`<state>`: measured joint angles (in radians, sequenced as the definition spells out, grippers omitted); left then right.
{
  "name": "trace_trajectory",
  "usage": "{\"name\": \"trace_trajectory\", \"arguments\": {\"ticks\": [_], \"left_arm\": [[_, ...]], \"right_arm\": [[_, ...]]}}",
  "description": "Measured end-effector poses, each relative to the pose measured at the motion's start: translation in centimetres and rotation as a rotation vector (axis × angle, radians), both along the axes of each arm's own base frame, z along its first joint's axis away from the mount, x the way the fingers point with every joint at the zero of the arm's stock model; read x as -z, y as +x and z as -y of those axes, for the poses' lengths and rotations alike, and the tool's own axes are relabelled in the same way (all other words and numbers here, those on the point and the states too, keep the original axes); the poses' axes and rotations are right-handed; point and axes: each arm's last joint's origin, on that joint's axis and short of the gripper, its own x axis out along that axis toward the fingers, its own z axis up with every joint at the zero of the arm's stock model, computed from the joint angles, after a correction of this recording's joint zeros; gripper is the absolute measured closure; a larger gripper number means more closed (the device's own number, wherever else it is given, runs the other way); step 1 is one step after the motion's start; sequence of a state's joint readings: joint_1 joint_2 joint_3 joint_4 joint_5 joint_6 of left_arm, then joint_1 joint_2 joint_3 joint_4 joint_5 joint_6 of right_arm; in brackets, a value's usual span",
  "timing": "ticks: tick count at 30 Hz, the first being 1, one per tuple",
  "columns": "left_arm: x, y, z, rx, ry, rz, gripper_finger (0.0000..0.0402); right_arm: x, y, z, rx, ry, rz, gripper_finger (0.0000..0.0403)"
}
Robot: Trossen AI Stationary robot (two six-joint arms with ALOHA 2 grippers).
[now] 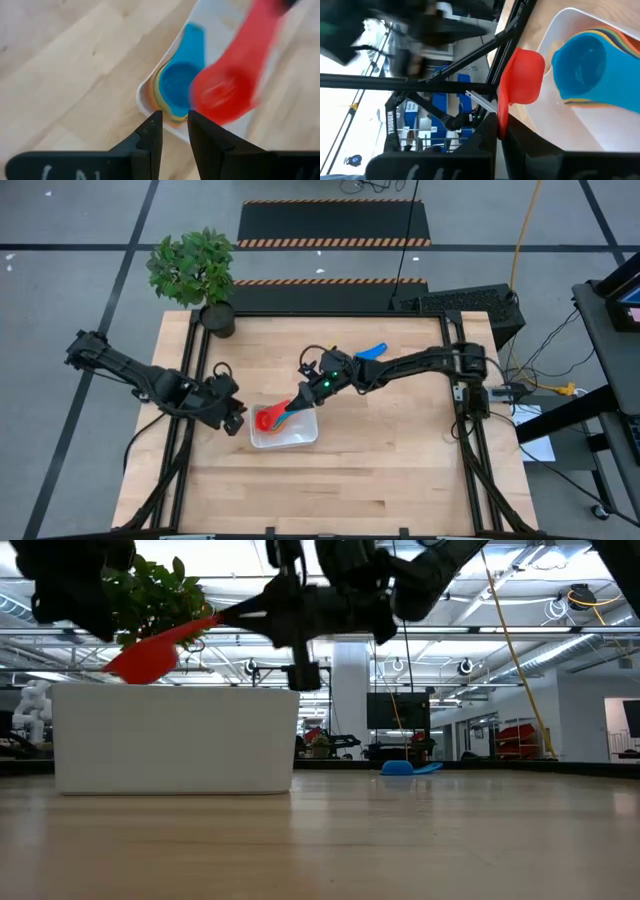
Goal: Nest measuring cups in basket
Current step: Stack the red measuring cup on top of the light blue measuring cup in the white bin
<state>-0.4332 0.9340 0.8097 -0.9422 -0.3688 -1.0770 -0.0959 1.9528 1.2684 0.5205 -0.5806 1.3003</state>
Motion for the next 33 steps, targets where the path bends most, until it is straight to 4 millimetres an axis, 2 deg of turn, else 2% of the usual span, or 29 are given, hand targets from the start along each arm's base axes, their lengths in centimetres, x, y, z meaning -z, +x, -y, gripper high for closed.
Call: {"name": "trace_trajectory", "arguments": {"ticks": [4,10,18,26,29,33], "left_arm": [[-1.8,0.3,0.1,-0.008,-0.024,0.061,0.0309],[-3.3,0.3,0.6,-0.026,-0.092,0.113,0.0309],[-3.3,0.1,1.2,0.007,-0.098,0.111,0.0309],[-3.3,0.0,1.2,0.048,-0.069,0.103,0.0309],[-3.3,0.0,1.2,0.058,-0.06,0.1,0.0309],[-3.3,0.0,1.2,0.063,-0.056,0.1,0.0309]], "right_arm": [[2.3,0.9,0.1,-0.017,0.024,0.011,0.0397],[2.6,1.0,0.8,0.015,-0.007,0.041,0.0397],[3.2,0.6,2.3,-0.003,-0.026,-0.011,0.0397],[3.6,0.5,2.3,-0.006,-0.05,-0.048,0.0395],[3.9,0.4,2.1,0.02,-0.069,-0.073,0.0381],[4.0,0.5,2.1,0.051,-0.07,-0.088,0.0342]]}}
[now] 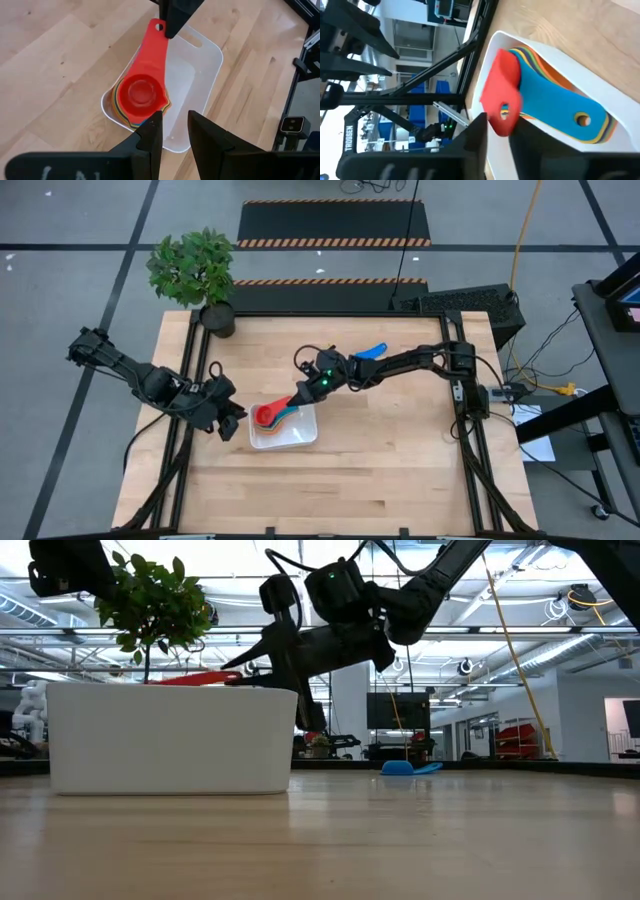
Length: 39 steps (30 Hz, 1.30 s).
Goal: Nest measuring cups in basket
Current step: Stack the red measuring cup on top of the light blue measuring cup in the white bin, then stack the blue measuring cup on top of the red measuring cup in the white bin
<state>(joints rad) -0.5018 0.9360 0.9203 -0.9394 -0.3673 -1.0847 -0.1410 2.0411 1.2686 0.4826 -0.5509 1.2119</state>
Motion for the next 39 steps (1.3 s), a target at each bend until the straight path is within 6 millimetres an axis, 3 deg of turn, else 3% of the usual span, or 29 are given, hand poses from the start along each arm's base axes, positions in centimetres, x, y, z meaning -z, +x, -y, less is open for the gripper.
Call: {"name": "trace_trajectory", "arguments": {"ticks": [6,11,16,23,31,39], "left_arm": [[0.0,0.0,0.0,0.004,0.003,0.0,0.0309],[0.0,0.0,0.0,0.007,0.006,0.0,0.0309],[0.0,0.0,0.0,0.012,0.012,0.0,0.0309],[0.0,0.1,0.0,0.025,0.032,0.008,0.0309],[-0.1,0.1,-0.1,0.005,0.079,0.027,0.0309],[-0.1,0.3,-0.2,-0.07,0.088,0.057,0.0309]], "right_arm": [[0.3,-0.1,0.0,0.003,0.009,-0.035,0.0282],[-0.3,-0.5,-0.4,0.034,0.0,-0.082,0.0258],[-2.5,-1.1,-0.3,0.104,-0.058,-0.064,0.0253],[-4.2,-2.7,-0.5,0.102,-0.113,-0.158,0.0252],[-7.1,-4.1,-1.4,0.089,-0.161,-0.12,0.0252],[-10.6,-7.8,-2.3,0.015,-0.258,-0.192,0.0252]]}}
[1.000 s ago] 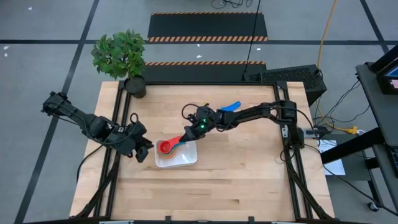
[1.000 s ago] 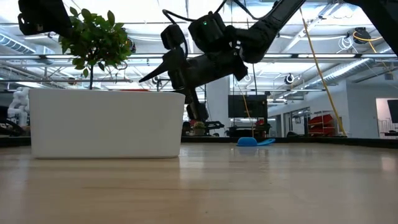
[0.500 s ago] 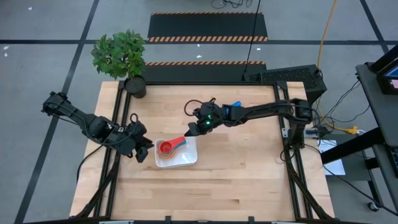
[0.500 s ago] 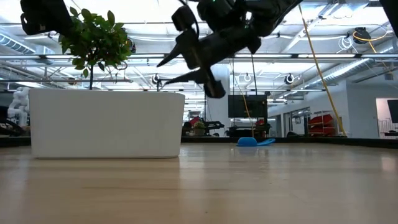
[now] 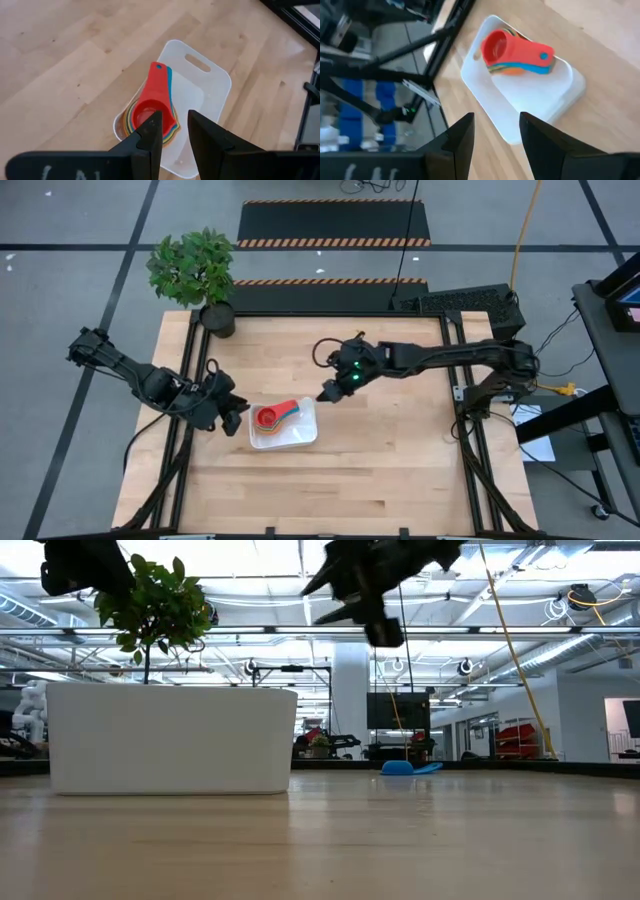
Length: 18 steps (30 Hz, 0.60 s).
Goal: Nest measuring cups in basket
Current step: Stack the blue measuring cup on top of the red measuring cup in the white bin
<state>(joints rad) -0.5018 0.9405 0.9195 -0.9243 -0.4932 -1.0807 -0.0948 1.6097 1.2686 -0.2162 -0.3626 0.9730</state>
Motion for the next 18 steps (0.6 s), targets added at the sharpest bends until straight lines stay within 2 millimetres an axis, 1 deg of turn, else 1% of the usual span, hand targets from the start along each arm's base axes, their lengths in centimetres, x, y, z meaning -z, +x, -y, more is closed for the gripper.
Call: {"name": "trace_trajectory", "arguments": {"ticks": [4,8,11,15,18], "left_arm": [[0.1,0.5,0.2,-0.02,-0.021,0.007,0.0309],[0.5,1.9,0.6,-0.016,-0.06,0.02,0.0309],[0.8,3.5,1.1,-0.007,-0.063,0.054,0.0309],[1.1,6.0,1.5,-0.005,-0.065,0.117,0.0309],[1.0,7.9,1.5,-0.02,-0.052,0.112,0.0309]], "right_arm": [[-1.7,-2.3,0.1,-0.051,-0.076,-0.028,0.0252],[-2.9,-4.6,0.9,-0.091,-0.155,-0.062,0.0252],[-3.1,-6.2,1.8,-0.105,-0.198,-0.115,0.0252],[-3.2,-8.0,3.3,-0.064,-0.262,-0.208,0.0252],[-3.3,-8.9,4.5,-0.059,-0.306,-0.24,0.0252]]}}
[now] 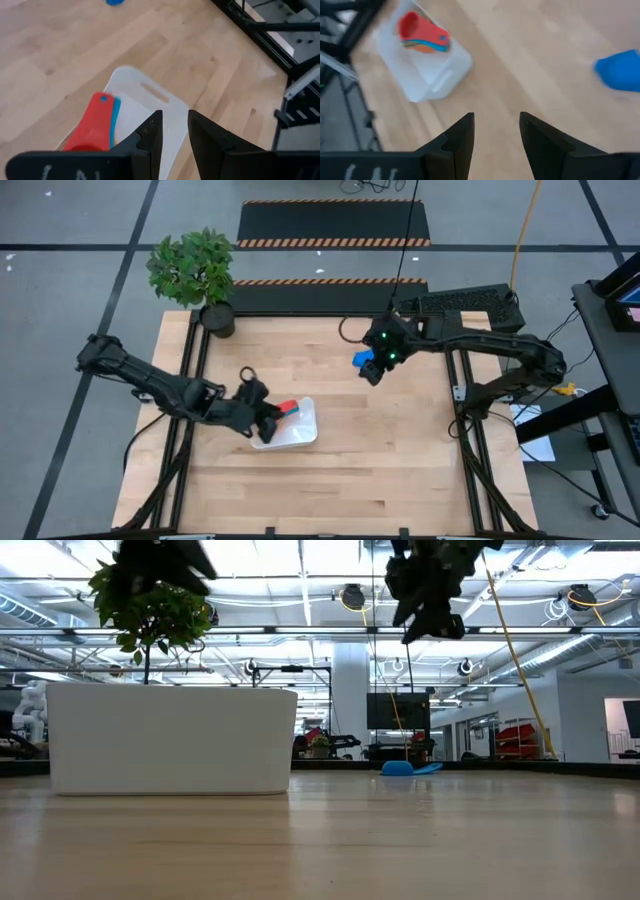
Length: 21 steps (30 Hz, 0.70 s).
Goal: Nest measuring cups in basket
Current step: Stack the blue measuring cup on top of the red measuring cup in the white bin
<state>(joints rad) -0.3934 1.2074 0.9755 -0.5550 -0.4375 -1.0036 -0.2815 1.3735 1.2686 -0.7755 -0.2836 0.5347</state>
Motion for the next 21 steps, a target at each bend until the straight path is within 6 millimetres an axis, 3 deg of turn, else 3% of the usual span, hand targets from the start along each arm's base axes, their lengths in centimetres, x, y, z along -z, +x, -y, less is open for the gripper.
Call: {"name": "trace_trajectory", "arguments": {"ticks": [6,12,16,21], "left_arm": [[-0.9,4.5,-0.6,-0.034,0.058,-0.025,0.0309],[-0.6,8.0,-2.4,-0.105,0.054,-0.102,0.0309],[0.4,8.8,-3.9,-0.149,-0.009,-0.175,0.0309],[1.1,8.4,-5.6,-0.198,0.002,-0.27,0.0309]], "right_arm": [[0.2,-1.2,2.3,-0.035,-0.084,-0.03,0.0252],[1.0,-2.5,4.2,-0.034,-0.109,-0.08,0.0252],[1.2,-3.3,5.3,-0.055,-0.153,-0.103,0.0252],[1.4,-4.1,7.3,-0.032,-0.34,-0.184,0.0252]]}}
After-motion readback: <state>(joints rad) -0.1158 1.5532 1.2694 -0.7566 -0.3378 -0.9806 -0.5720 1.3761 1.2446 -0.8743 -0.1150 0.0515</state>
